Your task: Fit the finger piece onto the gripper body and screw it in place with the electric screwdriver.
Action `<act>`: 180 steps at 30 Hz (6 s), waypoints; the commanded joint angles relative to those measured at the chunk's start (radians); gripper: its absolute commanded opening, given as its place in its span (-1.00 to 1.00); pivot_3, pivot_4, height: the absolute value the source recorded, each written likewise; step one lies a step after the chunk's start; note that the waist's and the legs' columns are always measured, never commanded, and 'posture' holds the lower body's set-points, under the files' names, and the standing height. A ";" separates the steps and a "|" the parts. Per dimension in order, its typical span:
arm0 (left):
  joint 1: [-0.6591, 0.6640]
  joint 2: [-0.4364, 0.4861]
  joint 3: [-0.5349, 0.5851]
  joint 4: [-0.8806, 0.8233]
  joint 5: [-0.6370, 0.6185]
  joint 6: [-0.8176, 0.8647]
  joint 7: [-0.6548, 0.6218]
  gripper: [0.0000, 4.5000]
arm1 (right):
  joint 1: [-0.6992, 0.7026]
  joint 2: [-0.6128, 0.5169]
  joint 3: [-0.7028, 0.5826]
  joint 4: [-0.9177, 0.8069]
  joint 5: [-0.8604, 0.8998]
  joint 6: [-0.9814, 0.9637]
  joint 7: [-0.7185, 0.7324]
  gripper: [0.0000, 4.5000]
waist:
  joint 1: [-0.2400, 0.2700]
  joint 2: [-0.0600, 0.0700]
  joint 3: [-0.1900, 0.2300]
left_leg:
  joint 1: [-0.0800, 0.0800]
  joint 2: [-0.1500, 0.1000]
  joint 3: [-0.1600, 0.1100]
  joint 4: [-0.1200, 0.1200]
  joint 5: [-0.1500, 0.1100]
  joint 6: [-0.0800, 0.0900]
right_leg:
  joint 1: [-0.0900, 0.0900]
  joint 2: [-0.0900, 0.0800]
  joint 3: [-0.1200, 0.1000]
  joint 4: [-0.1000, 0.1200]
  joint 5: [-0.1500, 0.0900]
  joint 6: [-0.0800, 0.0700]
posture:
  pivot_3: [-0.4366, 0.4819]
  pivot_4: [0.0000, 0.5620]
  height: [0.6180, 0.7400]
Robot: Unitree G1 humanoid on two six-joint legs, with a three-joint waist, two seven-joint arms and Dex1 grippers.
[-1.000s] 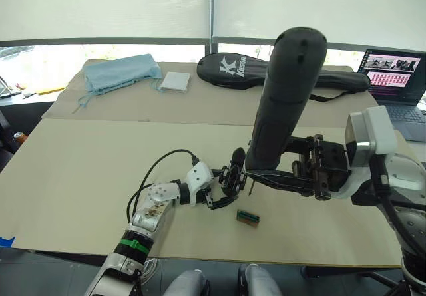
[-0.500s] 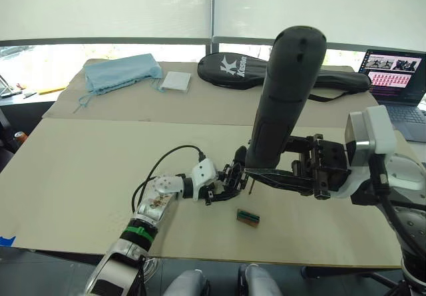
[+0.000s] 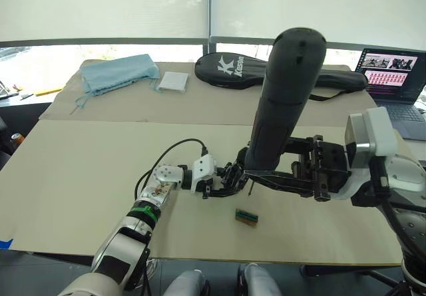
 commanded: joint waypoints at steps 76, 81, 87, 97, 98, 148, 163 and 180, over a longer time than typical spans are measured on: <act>0.265 0.023 -0.040 -0.378 0.034 0.321 0.185 0.00 | -0.328 0.251 0.224 0.206 -0.259 0.017 -0.012 -0.15 | -0.006 0.001 -0.001 | 0.000 0.000 0.000 0.000 0.000 0.000 | -0.001 0.000 0.000 0.000 0.000 0.000 | -0.05 -0.47 1.00; 0.264 0.027 -0.045 -0.382 0.035 0.325 0.188 0.00 | -0.328 0.281 0.233 0.199 -0.269 0.023 -0.017 -0.15 | -0.008 0.001 -0.001 | 0.000 0.000 0.000 -0.001 0.000 0.000 | -0.001 0.001 0.000 0.000 0.000 0.000 | -0.05 -0.47 1.00; 0.260 0.023 -0.048 -0.382 0.037 0.325 0.193 0.00 | -0.329 0.291 0.243 0.216 -0.296 0.014 0.001 -0.15 | -0.008 0.001 -0.001 | 0.000 0.000 0.000 -0.001 0.000 0.000 | -0.001 0.001 -0.001 0.000 0.000 0.000 | -0.05 -0.47 1.00; 0.268 0.022 -0.045 -0.397 0.033 0.327 0.201 0.00 | -0.309 0.290 0.249 0.228 -0.346 -0.005 0.043 -0.15 | -0.008 0.001 -0.001 | 0.000 0.000 0.000 -0.001 0.000 0.000 | -0.001 0.001 -0.001 0.000 0.000 0.000 | -0.05 -0.47 1.00; 0.268 0.021 -0.044 -0.399 0.034 0.328 0.204 0.00 | -0.306 0.290 0.249 0.228 -0.350 -0.007 0.045 -0.15 | -0.008 0.001 -0.001 | 0.000 0.000 0.000 -0.001 0.000 0.000 | -0.001 0.001 -0.001 0.000 0.000 0.000 | -0.05 -0.47 1.00; 0.281 0.026 -0.049 -0.403 0.036 0.365 0.215 0.00 | -0.264 0.313 0.276 0.249 -0.467 -0.060 0.051 -0.15 | -0.009 0.001 -0.001 | 0.001 0.000 0.000 -0.001 0.000 0.000 | -0.001 0.001 -0.001 0.000 0.000 0.000 | -0.05 -0.47 1.00; 0.280 0.026 -0.049 -0.408 0.036 0.371 0.217 0.00 | -0.250 0.311 0.287 0.244 -0.448 -0.038 0.057 -0.15 | -0.009 0.001 -0.001 | 0.002 0.000 0.000 -0.001 0.000 0.000 | 0.000 0.001 -0.001 0.000 0.000 0.000 | -0.05 -0.47 1.00; 0.276 0.025 -0.051 -0.408 0.037 0.371 0.216 0.00 | -0.245 0.320 0.284 0.233 -0.413 -0.025 0.041 -0.15 | -0.010 0.001 -0.001 | 0.002 0.000 0.000 -0.001 0.000 0.000 | 0.000 0.001 -0.001 0.000 0.000 0.000 | -0.05 -0.47 1.00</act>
